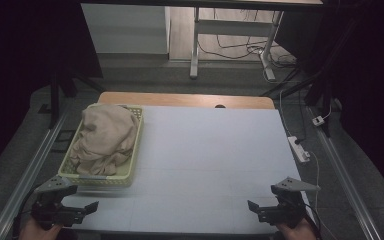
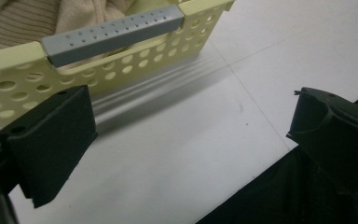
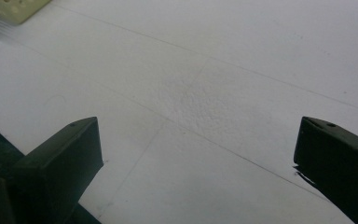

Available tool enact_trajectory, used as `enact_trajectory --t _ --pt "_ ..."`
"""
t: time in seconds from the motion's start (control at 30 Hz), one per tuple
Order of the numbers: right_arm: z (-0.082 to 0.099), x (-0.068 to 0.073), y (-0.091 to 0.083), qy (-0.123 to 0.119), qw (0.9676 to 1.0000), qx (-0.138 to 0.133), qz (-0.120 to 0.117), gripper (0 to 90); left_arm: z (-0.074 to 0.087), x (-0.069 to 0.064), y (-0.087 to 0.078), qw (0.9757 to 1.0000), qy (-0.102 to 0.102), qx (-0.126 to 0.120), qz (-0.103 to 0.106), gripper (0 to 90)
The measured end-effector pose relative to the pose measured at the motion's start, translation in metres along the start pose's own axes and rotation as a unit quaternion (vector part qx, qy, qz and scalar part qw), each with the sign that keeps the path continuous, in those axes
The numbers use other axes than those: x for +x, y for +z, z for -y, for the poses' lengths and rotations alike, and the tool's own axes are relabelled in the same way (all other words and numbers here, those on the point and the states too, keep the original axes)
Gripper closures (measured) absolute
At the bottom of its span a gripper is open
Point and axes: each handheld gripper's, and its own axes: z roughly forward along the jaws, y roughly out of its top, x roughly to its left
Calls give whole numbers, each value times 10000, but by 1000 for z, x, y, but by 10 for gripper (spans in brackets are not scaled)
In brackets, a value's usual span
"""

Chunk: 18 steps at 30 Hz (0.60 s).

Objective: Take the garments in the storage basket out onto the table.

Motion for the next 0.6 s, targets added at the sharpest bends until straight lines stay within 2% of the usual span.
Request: enact_trajectory --t 0.13,0.37,0.6 --pt "0 -2 1 86 9998 18 -156 9 0 1 1 10000 -21 44 17 11" --pt "0 -2 2 32 9995 77 -298 9 -1 2 2 9999 -122 86 17 14" --pt "-1 -3 2 84 9996 84 -265 9 0 4 1 9997 -231 70 29 13"
